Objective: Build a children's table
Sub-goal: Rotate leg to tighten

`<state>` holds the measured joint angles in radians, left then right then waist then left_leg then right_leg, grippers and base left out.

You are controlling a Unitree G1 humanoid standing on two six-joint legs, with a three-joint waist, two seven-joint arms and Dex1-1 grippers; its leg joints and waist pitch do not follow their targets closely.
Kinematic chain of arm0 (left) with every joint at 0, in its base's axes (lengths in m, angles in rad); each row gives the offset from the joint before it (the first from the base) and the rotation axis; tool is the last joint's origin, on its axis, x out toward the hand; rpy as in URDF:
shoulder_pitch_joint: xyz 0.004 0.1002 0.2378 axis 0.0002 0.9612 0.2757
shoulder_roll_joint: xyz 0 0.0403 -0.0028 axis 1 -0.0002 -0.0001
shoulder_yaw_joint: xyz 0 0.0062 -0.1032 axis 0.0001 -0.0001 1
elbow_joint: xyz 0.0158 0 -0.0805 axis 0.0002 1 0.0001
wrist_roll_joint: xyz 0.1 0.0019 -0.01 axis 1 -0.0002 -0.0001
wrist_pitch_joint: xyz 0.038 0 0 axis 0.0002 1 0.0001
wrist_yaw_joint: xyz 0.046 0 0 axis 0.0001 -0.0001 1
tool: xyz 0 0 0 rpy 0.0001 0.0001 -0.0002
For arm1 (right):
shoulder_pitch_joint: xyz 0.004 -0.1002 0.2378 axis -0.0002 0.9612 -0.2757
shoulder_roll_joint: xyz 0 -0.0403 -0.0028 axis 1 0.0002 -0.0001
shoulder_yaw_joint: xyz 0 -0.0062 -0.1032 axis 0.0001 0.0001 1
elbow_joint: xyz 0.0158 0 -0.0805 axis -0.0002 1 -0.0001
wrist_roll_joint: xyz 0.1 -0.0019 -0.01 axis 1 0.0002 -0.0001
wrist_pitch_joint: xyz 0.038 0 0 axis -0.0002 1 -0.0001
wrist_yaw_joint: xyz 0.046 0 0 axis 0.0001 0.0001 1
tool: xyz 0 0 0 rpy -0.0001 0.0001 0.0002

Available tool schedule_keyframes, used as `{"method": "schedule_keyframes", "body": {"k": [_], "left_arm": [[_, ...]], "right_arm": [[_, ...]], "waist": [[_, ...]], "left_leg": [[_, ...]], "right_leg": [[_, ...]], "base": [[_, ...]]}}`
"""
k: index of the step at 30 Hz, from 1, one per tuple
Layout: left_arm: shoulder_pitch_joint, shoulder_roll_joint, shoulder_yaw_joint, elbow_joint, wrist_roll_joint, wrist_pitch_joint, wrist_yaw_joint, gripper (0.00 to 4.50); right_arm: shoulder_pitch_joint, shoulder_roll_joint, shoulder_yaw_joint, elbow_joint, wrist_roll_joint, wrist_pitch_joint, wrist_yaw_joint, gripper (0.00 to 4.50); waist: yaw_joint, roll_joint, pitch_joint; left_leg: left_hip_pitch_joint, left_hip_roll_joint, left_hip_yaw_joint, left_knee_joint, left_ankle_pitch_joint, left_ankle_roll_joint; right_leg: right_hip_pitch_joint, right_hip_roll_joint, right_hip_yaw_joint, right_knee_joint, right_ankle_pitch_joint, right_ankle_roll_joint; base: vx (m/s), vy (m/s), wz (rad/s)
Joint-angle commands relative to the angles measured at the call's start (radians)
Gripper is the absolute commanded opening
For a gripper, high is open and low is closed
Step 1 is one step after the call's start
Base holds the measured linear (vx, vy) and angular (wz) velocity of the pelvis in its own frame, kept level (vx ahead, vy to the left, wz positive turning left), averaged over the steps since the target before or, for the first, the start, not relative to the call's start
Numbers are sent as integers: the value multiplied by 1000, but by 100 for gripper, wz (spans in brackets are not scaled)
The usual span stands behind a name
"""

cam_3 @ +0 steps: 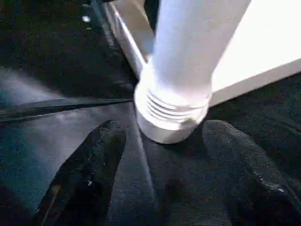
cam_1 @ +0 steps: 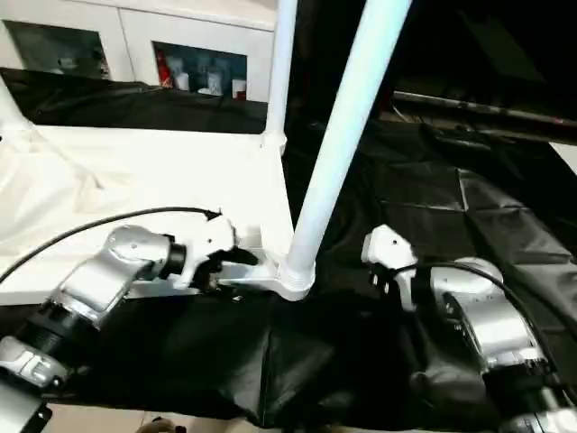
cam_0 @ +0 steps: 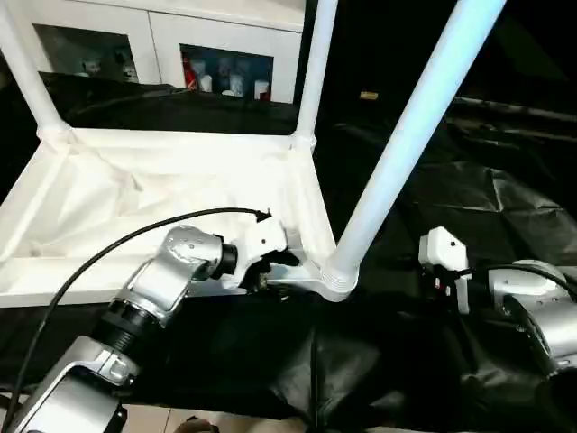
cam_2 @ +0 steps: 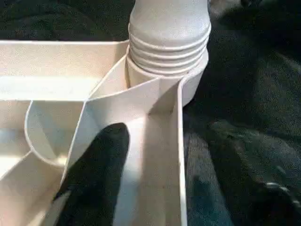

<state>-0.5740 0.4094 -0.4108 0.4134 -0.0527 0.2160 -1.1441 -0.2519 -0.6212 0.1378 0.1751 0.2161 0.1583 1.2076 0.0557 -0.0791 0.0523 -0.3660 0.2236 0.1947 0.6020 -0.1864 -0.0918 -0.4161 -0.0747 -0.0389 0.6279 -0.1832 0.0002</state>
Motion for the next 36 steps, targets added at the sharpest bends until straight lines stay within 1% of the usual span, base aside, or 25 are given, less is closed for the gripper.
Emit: {"method": "schedule_keyframes", "body": {"k": [1, 2, 3, 4, 6, 7, 9, 11, 12, 13, 14, 17, 18, 20, 23, 24, 27, 30, 35, 36], "left_arm": [[-16, 8, -7, 14, 10, 0, -15, 274], [-18, 12, -10, 20, 11, -1, -19, 274], [-21, 18, -13, 29, 13, -3, -24, 261], [-24, 19, -13, 40, 17, -7, -28, 248], [-27, 21, -7, 53, 20, -12, -35, 236], [-27, 22, -4, 55, 20, -13, -38, 236], [-22, 19, 5, 52, 11, -11, -42, 210], [-18, 15, 10, 44, 1, -5, -47, 206], [-16, 13, 11, 41, -1, -3, -48, 191], [-15, 10, 10, 40, -3, -1, -48, 181], [-15, 7, 8, 39, -4, 0, -47, 181], [-12, -7, -6, 37, 5, 10, -48, 164], [-12, -10, -12, 40, 12, 11, -46, 150], [-12, -15, -16, 42, 16, 13, -44, 129], [-14, -24, -20, 43, 21, 18, -42, 118], [-14, -27, -21, 43, 24, 21, -42, 91], [-14, -31, -29, 35, 29, 34, -48, 78], [-12, -29, -40, 25, 36, 43, -56, 47], [-6, -13, -63, 13, 69, 42, -58, 27], [-6, -13, -62, 12, 71, 43, -57, 12]], "right_arm": [[13, -23, 1, -28, 13, 22, 8, 299], [18, -25, 0, -37, 13, 29, 7, 299], [25, -28, -2, -48, 14, 37, 7, 299], [32, -32, -3, -65, 19, 51, 5, 299], [40, -38, -6, -88, 25, 74, 2, 299], [42, -40, -7, -95, 28, 82, 2, 299], [43, -39, -7, -100, 28, 90, 2, 299], [42, -39, -4, -102, 28, 94, -1, 299], [42, -38, -3, -103, 29, 95, -2, 299], [41, -38, -2, -104, 29, 97, -4, 299], [41, -38, -1, -105, 29, 98, -5, 299], [41, -37, 1, -112, 28, 110, -9, 299], [41, -37, 1, -115, 27, 113, -10, 299], [42, -38, 0, -118, 27, 116, -12, 299], [43, -40, -2, -121, 26, 120, -12, 299], [43, -42, -2, -120, 26, 120, -12, 299], [41, -42, -1, -119, 24, 122, -13, 299], [40, -41, 0, -119, 24, 123, -13, 299], [37, -35, 4, -119, 23, 125, -16, 299], [38, -34, 4, -120, 23, 125, -16, 299]], "waist": [[2, 15, -64], [4, 20, -64], [3, 17, -64], [4, 18, -62], [4, 17, -63], [4, 16, -61], [4, 17, -62], [4, 19, -63], [4, 20, -63], [5, 20, -62], [5, 18, -63], [6, 19, -64], [6, 21, -64], [6, 19, -64], [7, 20, -64], [6, 20, -65], [7, 20, -64], [6, 20, -64], [6, 20, -64], [6, 20, -64]], "left_leg": [[12, 9, -6, -68, -241, 33], [12, 10, -7, -69, -243, 30], [12, 9, -6, -68, -246, 29], [12, 7, -6, -69, -249, 29], [11, 8, -8, -70, -253, 27], [11, 8, -8, -70, -254, 28], [10, 8, -7, -69, -252, 27], [11, 9, -7, -69, -254, 25], [10, 9, -8, -70, -254, 24], [11, 9, -8, -70, -256, 24], [11, 9, -8, -70, -256, 24], [10, 9, -7, -69, -245, 26], [10, 9, -8, -70, -244, 27], [10, 10, -7, -69, -239, 29], [10, 9, -7, -69, -238, 30], [10, 10, -7, -69, -236, 30], [10, 9, -7, -69, -239, 32], [10, 10, -7, -70, -239, 32], [10, 10, -7, -70, -235, 34], [10, 10, -7, -70, -235, 35]], "right_leg": [[52, -42, 32, -80, -191, -215], [51, -43, 32, -80, -193, -215], [52, -42, 31, -81, -197, -213], [51, -40, 31, -83, -206, -211], [53, -43, 31, -83, -225, -201], [52, -44, 31, -85, -240, -197], [51, -46, 32, -87, -259, -189], [49, -45, 31, -88, -269, -188], [49, -46, 31, -89, -272, -187], [48, -45, 31, -89, -273, -187], [48, -45, 31, -88, -271, -187], [49, -45, 31, -86, -250, -191], [49, -45, 31, -86, -247, -192], [50, -45, 31, -85, -235, -193], [50, -45, 31, -85, -233, -197], [51, -45, 31, -84, -230, -197], [51, -46, 31, -86, -234, -197], [51, -46, 31, -86, -239, -194], [51, -46, 31, -86, -228, -196], [51, -46, 31, -86, -228, -196]], "base": [[0, 0, 0], [0, 0, 0], [0, 0, 0], [0, 0, 0], [0, 0, 0], [0, 0, 0], [0, 0, 0], [0, 0, 0], [0, 0, 0], [0, 0, 0], [0, 0, 0], [0, 0, 0], [0, 0, 0], [0, 0, 0], [0, 0, 0], [0, 0, 0], [0, 0, 0], [0, 0, 0], [0, 0, 0], [0, 0, 0]]}}
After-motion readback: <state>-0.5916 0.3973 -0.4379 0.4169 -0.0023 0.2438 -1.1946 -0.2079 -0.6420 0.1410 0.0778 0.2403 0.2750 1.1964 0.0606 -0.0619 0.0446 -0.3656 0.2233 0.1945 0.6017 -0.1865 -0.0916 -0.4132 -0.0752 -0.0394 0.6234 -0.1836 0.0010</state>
